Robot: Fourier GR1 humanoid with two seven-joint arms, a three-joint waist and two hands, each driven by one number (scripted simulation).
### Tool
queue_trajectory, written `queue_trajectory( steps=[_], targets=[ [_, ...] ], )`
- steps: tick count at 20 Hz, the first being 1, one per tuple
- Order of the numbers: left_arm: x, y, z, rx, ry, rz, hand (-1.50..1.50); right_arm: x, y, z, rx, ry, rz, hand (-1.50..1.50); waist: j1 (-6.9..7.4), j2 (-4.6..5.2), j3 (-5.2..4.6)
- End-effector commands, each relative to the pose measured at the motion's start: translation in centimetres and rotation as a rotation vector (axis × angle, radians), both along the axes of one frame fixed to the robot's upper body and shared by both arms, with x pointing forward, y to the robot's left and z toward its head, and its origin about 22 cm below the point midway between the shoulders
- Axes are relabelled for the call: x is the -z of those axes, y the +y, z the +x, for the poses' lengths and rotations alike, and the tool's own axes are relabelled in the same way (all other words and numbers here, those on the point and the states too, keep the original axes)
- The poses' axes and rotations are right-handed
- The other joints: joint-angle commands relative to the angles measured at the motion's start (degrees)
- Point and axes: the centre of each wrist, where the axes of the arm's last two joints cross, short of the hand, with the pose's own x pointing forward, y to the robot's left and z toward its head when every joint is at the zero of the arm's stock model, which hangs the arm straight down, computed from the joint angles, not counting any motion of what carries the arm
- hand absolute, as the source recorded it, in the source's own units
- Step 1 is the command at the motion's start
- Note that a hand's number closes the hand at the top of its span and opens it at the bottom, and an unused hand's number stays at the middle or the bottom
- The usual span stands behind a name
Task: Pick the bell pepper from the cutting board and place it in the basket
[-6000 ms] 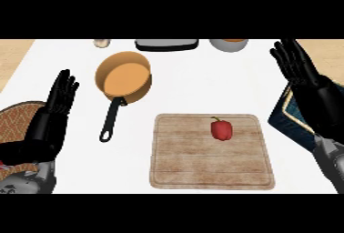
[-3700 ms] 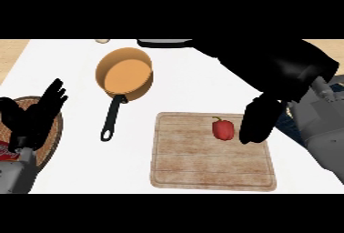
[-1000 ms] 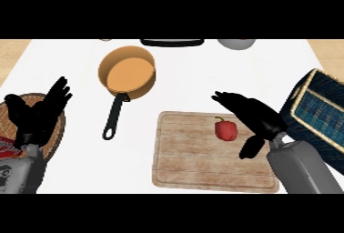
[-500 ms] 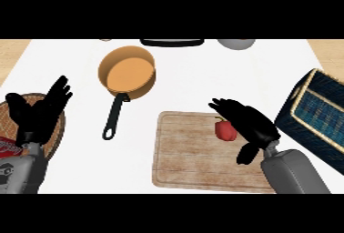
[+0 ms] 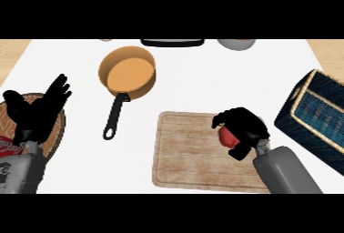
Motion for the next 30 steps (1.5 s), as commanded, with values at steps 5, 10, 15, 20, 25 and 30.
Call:
queue_trajectory(
  steps=[5,10,15,20,25,30],
  targets=[
    [0.3,0.1,-1.3,0.006,-0.007,0.003,0.00,1.8,1.5,0.5,-0.026,-0.009,-0.042,1.50,0.05,0.17,0.18],
    [2.4,1.5,-1.4,-0.019,0.005,-0.014,0.00,1.4,4.2,-1.7,0.069,-0.007,0.010,1.50,-0.48,0.10,0.13],
    [1.5,0.6,-1.1,-0.040,0.023,-0.012,0.00,1.3,3.8,-3.7,0.566,0.045,0.195,1.50,-2.56,-0.87,0.24],
    [1.1,-0.3,-0.5,0.000,0.005,-0.023,0.00,-0.6,8.6,-7.6,0.699,0.053,0.388,1.50,-0.38,-0.31,0.25],
    [0.4,-0.3,-0.3,0.009,0.010,-0.007,0.00,-6.2,11.6,-10.2,0.685,-0.113,0.797,1.50,0.07,-0.55,0.28],
    [1.2,-0.8,-0.7,-0.002,0.001,0.009,0.00,-10.9,14.7,-12.9,0.694,-0.361,0.852,1.50,-0.43,-0.61,0.02]
  ],
)
